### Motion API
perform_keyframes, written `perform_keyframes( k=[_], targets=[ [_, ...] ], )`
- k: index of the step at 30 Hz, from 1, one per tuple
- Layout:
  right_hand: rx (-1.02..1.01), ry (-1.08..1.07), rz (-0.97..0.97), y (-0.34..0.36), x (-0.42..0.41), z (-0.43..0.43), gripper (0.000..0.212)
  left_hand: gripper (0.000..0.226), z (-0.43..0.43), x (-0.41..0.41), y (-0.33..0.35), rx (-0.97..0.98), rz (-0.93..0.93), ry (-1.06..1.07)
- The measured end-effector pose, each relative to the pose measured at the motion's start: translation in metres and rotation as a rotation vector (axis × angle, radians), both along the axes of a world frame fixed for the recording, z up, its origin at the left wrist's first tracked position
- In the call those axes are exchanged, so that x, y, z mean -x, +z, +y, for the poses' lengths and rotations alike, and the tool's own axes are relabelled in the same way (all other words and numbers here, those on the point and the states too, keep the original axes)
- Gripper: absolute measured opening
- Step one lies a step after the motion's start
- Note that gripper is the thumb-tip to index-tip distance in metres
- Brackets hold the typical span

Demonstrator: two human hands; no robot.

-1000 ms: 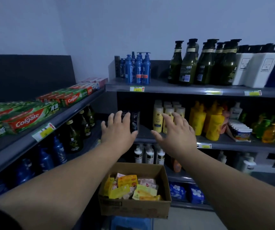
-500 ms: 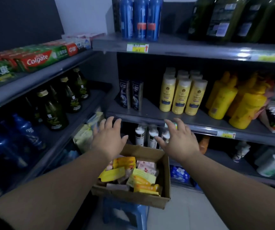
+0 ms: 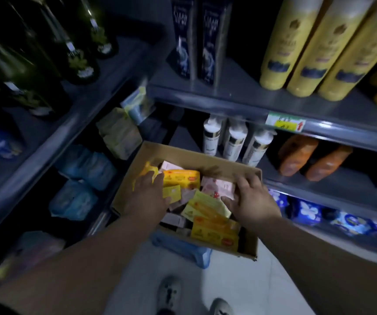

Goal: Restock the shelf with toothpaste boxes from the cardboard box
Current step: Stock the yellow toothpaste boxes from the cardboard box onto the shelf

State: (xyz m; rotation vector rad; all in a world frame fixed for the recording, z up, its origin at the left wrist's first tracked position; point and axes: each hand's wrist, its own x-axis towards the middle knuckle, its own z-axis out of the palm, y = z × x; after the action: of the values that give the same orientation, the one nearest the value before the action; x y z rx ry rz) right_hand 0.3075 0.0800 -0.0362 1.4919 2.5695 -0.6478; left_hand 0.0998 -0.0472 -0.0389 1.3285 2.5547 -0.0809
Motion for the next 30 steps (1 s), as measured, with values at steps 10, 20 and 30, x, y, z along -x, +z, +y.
perform_keyframes(
  k=[10,20,30],
  targets=[
    [0.19,-0.094,-0.015,-0.109,0.005,-0.001,0.07,0.061,0.039,-0.008,-0.127,0.121,-0.235,-0.175],
    [0.307,-0.152,0.025,-0.15,0.006,0.005,0.07,0.072,0.07,-0.004,-0.166,0.188,-0.598,-0.068],
    [0.54,0.077,-0.296,-0.154,0.009,0.003,0.06,0.045,0.061,0.011,-0.16,0.16,-0.579,-0.084]
  ],
)
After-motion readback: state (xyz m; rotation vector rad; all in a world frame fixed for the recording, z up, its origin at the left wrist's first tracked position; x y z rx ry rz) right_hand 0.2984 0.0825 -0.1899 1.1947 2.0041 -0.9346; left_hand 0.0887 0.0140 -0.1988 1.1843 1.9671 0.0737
